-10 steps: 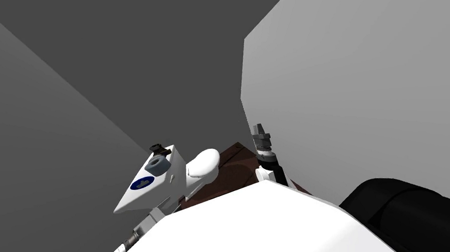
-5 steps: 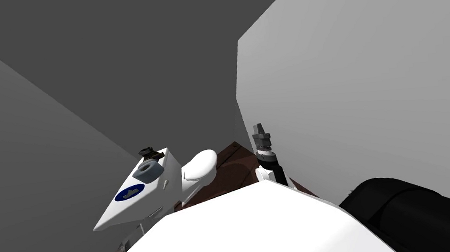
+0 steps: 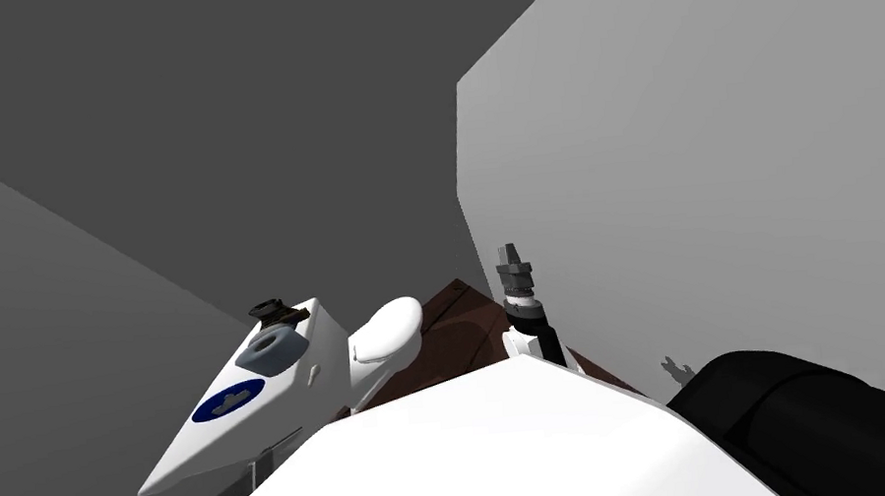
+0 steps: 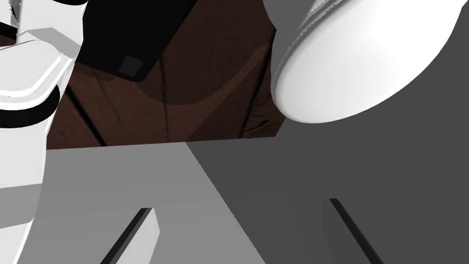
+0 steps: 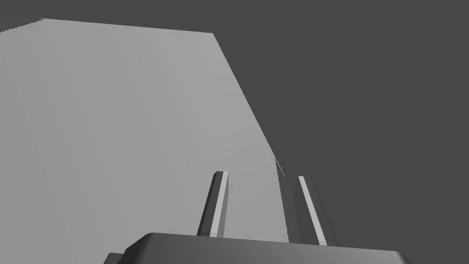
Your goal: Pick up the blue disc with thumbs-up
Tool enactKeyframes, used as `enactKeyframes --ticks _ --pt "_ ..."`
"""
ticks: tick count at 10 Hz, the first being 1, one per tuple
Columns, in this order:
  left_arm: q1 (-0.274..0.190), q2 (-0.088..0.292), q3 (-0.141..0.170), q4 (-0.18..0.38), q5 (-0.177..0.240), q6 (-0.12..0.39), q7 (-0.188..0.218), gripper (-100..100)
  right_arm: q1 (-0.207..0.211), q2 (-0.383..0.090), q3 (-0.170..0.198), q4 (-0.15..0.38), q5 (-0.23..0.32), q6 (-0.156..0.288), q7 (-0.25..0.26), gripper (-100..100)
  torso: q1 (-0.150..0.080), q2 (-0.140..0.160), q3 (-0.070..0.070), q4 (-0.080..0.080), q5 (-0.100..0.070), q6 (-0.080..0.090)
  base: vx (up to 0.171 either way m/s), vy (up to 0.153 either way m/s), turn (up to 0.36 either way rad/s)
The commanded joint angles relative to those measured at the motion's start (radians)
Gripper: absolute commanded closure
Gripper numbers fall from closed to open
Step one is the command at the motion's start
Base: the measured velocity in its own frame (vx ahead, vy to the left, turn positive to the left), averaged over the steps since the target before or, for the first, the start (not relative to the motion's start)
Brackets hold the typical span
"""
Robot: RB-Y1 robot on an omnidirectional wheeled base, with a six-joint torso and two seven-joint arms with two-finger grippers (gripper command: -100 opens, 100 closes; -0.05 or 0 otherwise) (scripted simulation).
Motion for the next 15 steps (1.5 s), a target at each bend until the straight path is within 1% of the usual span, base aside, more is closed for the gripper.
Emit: enactKeyframes --ticks 1,2,3,4,5,6,7,8,9,10,11,12,13,14,15 --pt "0.012 0.050 -0.007 0.036 -0.039 0.005 -0.016 -100 0.000 0.000 0.000 0.000 0.000 0.000 0.000 0 0.000 0.000 0.000 0.000 0.000 0.000 -0.013 -0.012 -0.226" --pt "0.012 0.088 -0.007 0.036 -0.039 0.005 -0.016 -100 0.000 0.000 0.000 0.000 0.000 0.000 0.000 0 0.000 0.000 0.000 0.000 0.000 0.001 -0.013 -0.005 -0.093" --pt "0.012 0.100 -0.007 0.036 -0.039 0.005 -0.016 -100 0.000 0.000 0.000 0.000 0.000 0.000 0.000 0 0.000 0.000 0.000 0.000 0.000 0.000 -0.006 -0.002 0.016" --pt "0.028 0.137 -0.011 0.064 -0.073 0.011 -0.030 -100 0.000 0.000 0.000 0.000 0.000 0.000 0.000 0 0.000 0.000 0.000 0.000 0.000 -0.001 -0.012 -0.011 -0.215" --pt "0.028 0.165 -0.011 0.064 -0.073 0.011 -0.030 -100 0.000 0.000 0.000 0.000 0.000 0.000 0.000 0 0.000 0.000 0.000 0.000 0.000 0.000 -0.014 -0.004 -0.092" --pt "0.028 0.174 -0.011 0.064 -0.073 0.011 -0.030 -100 0.000 0.000 0.000 0.000 0.000 0.000 0.000 0 0.000 0.000 0.000 0.000 0.000 0.000 -0.005 -0.001 0.032" --pt "0.042 0.215 -0.014 0.092 -0.105 0.015 -0.045 -100 0.000 0.000 0.000 0.000 0.000 0.000 0.000 0 0.000 0.000 0.000 0.000 0.000 -0.001 -0.012 -0.011 -0.155" --pt "0.042 0.236 -0.014 0.092 -0.105 0.015 -0.045 -100 0.000 0.000 0.000 0.000 0.000 0.000 0.000 0 0.000 0.000 0.000 0.000 0.000 0.000 -0.014 -0.005 -0.109" --pt "0.042 0.246 -0.014 0.092 -0.105 0.015 -0.045 -100 0.000 0.000 0.000 0.000 0.000 0.000 0.000 0 0.000 0.000 0.000 0.000 0.000 0.000 -0.007 0.001 -0.001" --pt "0.056 0.285 -0.018 0.121 -0.137 0.019 -0.059 -100 0.000 0.000 0.000 0.000 0.000 0.000 0.000 0 0.000 0.000 0.000 0.000 0.000 -0.001 -0.016 -0.006 -0.160" --pt "0.056 0.316 -0.018 0.121 -0.137 0.019 -0.059 -100 0.000 0.000 0.000 0.000 0.000 0.000 0.000 0 0.000 0.000 0.000 0.000 0.000 0.000 -0.019 -0.002 -0.105" --pt "0.068 0.349 -0.021 0.149 -0.167 0.022 -0.072 -100 0.000 0.000 0.000 0.000 0.000 0.000 0.000 0 0.000 0.000 0.000 0.000 0.000 0.000 -0.025 -0.007 -0.143" --pt "0.068 0.379 -0.021 0.149 -0.167 0.022 -0.072 -100 0.000 0.000 0.000 0.000 0.000 0.000 0.000 0 0.000 0.001 0.000 0.000 0.000 0.000 -0.020 -0.004 -0.072" --pt "0.068 0.386 -0.021 0.149 -0.167 0.022 -0.072 -100 0.000 0.000 0.000 0.000 0.000 0.000 0.000 0 0.000 0.001 0.000 0.000 0.000 -0.001 -0.007 0.000 0.005" --pt "0.079 0.426 -0.025 0.177 -0.196 0.024 -0.085 -100 0.000 0.000 0.000 0.000 0.000 0.000 0.000 0 0.000 0.000 0.000 0.000 0.000 -0.001 -0.014 -0.003 -0.112"
